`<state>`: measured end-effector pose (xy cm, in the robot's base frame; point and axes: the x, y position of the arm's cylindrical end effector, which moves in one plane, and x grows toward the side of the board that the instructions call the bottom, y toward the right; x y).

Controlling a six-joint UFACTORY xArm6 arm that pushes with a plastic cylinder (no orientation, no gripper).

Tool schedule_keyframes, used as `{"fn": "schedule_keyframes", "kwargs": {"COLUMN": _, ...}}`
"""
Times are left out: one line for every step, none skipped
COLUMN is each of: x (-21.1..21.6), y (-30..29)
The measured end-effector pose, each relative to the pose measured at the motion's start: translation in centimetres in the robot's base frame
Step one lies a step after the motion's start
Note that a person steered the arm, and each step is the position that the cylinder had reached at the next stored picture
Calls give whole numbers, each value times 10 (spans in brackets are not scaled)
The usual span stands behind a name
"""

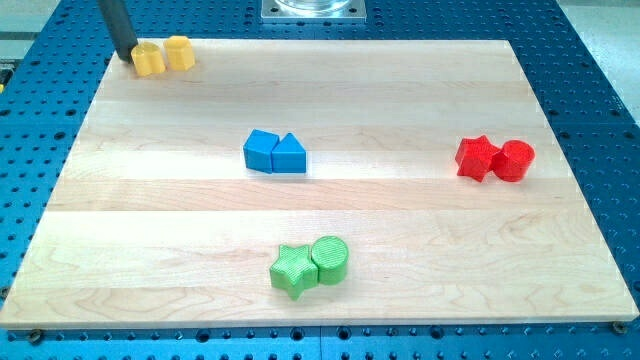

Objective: Push the yellow blocks diagonal to the blue blocks

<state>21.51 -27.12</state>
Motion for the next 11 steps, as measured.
{"fn": "schedule_keyframes", "kwargs": {"x": 30, "y": 27}}
{"fn": "schedule_keyframes", "kwargs": {"x": 100, "y": 59}}
{"fn": "schedule_keyframes", "kwargs": {"x": 65, "y": 25}}
{"fn": "schedule_keyframes", "kwargs": {"x": 20, "y": 12}}
{"fn": "schedule_keyframes", "kwargs": {"x": -9, "y": 46}}
{"fn": "schedule_keyframes", "kwargs": {"x": 5, "y": 107}}
{"fn": "schedule_keyframes", "kwargs": {"x": 60, "y": 131}}
{"fn": "schedule_keyframes", "kwargs": {"x": 87, "y": 141}}
{"fn": "schedule_keyframes", "kwargs": {"x": 49, "y": 141}}
{"fn": "schedule_keyframes", "kwargs": {"x": 45, "y": 85}}
{"fn": "schedule_keyframes", "kwargs": {"x": 90, "y": 76}}
